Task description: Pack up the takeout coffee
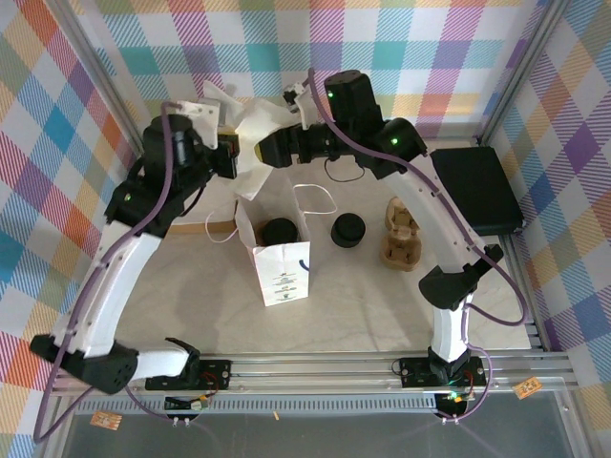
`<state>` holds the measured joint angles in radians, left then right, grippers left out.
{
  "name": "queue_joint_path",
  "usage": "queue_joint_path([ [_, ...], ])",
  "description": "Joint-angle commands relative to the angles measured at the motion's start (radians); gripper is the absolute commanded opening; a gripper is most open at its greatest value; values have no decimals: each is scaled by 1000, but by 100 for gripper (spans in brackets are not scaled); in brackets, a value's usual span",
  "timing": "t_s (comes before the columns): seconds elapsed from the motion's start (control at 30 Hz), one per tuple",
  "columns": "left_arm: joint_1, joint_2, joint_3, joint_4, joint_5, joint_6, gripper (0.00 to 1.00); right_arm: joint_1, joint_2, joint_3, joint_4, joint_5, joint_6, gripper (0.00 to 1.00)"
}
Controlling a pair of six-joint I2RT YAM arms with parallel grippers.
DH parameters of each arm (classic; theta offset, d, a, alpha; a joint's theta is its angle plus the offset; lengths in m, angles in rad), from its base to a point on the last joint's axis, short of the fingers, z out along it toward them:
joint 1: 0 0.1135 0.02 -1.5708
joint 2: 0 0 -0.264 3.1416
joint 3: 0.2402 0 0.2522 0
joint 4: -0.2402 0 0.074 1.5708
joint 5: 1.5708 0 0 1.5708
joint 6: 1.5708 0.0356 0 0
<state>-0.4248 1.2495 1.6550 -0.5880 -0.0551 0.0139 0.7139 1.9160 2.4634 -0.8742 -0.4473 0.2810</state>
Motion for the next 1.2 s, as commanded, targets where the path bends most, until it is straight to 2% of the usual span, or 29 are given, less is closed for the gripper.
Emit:
queue_joint_path([
  [0.0,-13,-50,-25,152,94,24,0,6,-42,21,70,-59,52,73],
  [0.2,-13,-95,-45,159,269,6,0,6,-87,-70,200,-163,97,77],
  [0.33,-13,-93,-22,140,323,-35,0,-1,-143,-129,213,-226,-29,81],
  [0.4,-12,-91,-5,133,377,-56,0,-21,-178,-167,225,-240,-84,87],
  [0.53,-6,-65,41,118,544,-113,0,-95,-242,-263,308,-357,-114,88],
  [0.63,5,-40,57,124,687,-171,0,-125,-275,-296,311,-387,-174,93],
  [0.73,21,-15,38,212,847,-295,0,-150,-288,-298,301,-437,-228,98],
  [0.87,27,14,-7,466,1025,-503,0,-180,-292,-297,294,-493,-247,99],
  [1.03,28,22,-49,658,1094,-661,0,-186,-252,-256,289,-614,-205,99],
  [1.17,28,39,-49,726,1150,-748,0,-190,-212,-208,262,-634,-185,99],
])
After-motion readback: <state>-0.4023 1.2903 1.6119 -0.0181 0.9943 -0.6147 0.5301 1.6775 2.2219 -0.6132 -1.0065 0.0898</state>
